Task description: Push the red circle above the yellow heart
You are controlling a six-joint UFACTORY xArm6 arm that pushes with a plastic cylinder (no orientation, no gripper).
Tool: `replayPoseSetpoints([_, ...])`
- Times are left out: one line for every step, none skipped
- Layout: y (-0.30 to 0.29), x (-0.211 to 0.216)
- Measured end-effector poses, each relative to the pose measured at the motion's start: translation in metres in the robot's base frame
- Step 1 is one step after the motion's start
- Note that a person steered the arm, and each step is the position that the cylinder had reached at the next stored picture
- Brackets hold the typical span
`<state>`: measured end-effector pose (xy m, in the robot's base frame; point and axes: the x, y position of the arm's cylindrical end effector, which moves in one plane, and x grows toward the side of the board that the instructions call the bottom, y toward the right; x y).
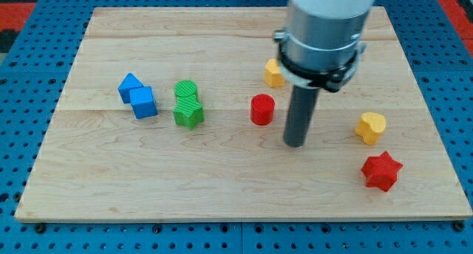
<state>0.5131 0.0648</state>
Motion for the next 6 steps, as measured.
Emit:
replayPoseSetpoints([-0.048,0.028])
replayPoseSetpoints([-0.061,0.000])
replayPoseSetpoints([-0.067,-0.038])
replayPoseSetpoints([0.001,-0.060])
replayPoseSetpoints([0.021,-0.062])
replayPoseSetpoints([-0.019,-0.064])
